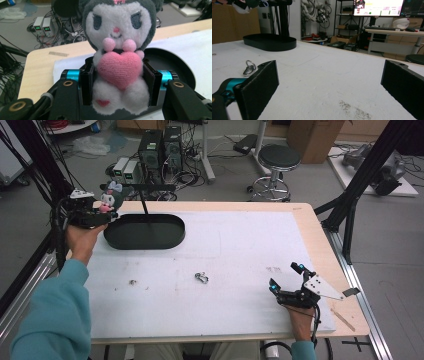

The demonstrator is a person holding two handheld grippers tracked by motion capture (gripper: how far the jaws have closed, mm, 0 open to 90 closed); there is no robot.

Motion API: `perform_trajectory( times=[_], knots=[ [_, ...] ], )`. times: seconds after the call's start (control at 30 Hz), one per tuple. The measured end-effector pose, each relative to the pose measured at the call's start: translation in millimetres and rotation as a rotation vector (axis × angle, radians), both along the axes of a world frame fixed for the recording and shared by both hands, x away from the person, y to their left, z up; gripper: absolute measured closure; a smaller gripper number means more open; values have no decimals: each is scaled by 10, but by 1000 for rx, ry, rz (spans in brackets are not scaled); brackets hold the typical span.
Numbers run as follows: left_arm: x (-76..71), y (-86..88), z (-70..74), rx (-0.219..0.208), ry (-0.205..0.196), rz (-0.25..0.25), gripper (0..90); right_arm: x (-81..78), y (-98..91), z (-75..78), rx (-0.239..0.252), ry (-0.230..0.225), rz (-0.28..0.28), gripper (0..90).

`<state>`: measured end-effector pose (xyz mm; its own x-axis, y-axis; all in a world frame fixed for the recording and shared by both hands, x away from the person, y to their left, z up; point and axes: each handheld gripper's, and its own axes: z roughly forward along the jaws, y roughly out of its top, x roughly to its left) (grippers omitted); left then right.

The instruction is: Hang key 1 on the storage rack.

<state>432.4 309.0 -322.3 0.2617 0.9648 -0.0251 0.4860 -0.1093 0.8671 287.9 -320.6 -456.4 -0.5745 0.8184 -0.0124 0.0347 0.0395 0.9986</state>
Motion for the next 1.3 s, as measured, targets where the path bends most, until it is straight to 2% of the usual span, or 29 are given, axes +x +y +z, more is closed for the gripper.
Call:
perform_trajectory(
  times=[0.27,0.7,1.07,1.3],
  knots=[
    [-50,-47,-106,21,26,-43,534,-3,2,0,-5,0,1,6],
    [6,-80,-284,52,82,-44,533,-2,3,-1,-2,-1,0,6],
    [146,-131,-383,21,80,-23,533,-2,3,0,-4,-1,1,6],
    [188,-136,-423,14,99,-19,527,-1,2,0,-3,-1,0,6]
  ],
)
